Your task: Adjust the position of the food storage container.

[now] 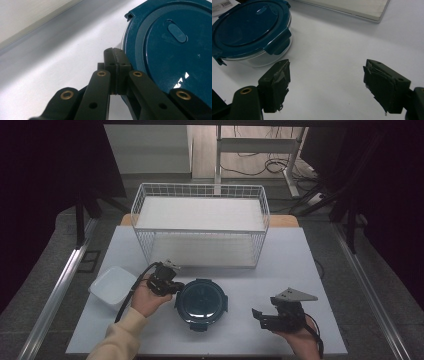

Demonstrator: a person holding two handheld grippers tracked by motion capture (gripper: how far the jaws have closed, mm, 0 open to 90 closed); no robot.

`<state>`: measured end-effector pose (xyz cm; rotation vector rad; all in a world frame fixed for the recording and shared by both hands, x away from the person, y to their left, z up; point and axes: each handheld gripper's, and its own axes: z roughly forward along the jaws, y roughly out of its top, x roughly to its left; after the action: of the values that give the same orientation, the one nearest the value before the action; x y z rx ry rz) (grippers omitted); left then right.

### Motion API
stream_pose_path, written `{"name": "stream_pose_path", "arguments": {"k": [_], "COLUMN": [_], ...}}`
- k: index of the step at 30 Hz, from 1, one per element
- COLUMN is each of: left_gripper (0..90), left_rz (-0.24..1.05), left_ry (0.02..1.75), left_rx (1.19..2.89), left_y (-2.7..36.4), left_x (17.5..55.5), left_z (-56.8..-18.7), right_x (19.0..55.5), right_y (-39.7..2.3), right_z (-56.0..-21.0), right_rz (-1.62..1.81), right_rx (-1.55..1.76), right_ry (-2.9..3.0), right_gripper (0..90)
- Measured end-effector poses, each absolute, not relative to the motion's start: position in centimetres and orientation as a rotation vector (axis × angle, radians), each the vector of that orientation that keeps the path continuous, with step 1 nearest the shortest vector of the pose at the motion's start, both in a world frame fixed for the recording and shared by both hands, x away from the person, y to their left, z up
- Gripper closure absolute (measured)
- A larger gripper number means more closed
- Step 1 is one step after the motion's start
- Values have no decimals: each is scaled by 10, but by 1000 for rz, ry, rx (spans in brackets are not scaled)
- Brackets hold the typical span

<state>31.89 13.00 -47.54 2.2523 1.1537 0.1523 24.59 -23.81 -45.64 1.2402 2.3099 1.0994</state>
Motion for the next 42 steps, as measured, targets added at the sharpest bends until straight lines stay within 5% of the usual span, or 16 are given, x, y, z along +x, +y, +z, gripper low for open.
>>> {"name": "stream_pose_path", "arguments": {"k": [29, 34, 42], "left_gripper": [900, 900, 692], "left_rz": [15, 106, 153], "left_ry": [1075, 1015, 975], "left_rx": [2173, 2088, 2008], "left_y": [119, 131, 134], "left_x": [309, 289, 240], "left_z": [-480, -458, -432], "right_x": [247, 246, 245], "right_y": [-238, -241, -243], "right_z": [-459, -456, -454], "right_rz": [1087, 1102, 1116], "right_rx": [1246, 1248, 1253], "right_ry": [2314, 2298, 2285], "right_gripper": [209, 207, 206]}}
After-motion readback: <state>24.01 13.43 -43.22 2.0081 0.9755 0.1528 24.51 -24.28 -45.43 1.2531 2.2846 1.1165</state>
